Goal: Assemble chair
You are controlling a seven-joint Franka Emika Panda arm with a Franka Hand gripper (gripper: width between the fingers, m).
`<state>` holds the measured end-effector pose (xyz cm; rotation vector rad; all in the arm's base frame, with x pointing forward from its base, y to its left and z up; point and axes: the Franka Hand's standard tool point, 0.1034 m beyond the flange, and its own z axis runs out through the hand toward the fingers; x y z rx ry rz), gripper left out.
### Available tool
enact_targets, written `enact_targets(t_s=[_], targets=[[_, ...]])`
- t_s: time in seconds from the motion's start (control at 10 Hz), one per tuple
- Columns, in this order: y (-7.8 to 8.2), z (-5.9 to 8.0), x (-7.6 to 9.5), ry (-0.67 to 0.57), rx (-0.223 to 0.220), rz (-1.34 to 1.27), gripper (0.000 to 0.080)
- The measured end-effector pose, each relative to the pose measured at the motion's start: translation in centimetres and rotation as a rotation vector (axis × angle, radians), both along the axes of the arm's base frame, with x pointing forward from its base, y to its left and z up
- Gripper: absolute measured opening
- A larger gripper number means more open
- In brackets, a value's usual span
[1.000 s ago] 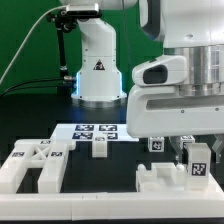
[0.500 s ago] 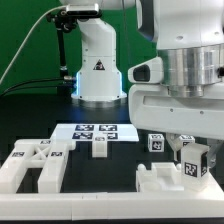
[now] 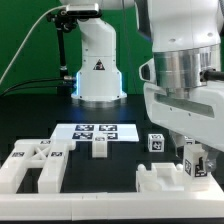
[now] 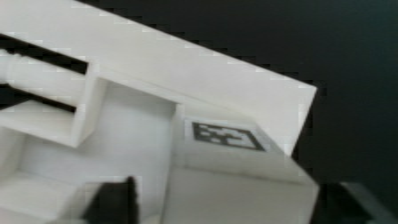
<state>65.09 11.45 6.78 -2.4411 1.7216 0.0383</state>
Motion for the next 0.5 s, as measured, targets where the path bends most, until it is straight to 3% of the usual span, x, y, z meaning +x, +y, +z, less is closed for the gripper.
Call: enact_targets(t_s=[0.1, 0.3, 0.5], targets=[[0.0, 0.1, 0.0, -0.011, -0.020, 0.193, 0.0592], [0.7, 0.2, -0.3, -0.049, -0.042, 0.696, 0.0644], [0.9, 0.1, -0.3, -0.087, -0.063, 0.852, 0.0648]])
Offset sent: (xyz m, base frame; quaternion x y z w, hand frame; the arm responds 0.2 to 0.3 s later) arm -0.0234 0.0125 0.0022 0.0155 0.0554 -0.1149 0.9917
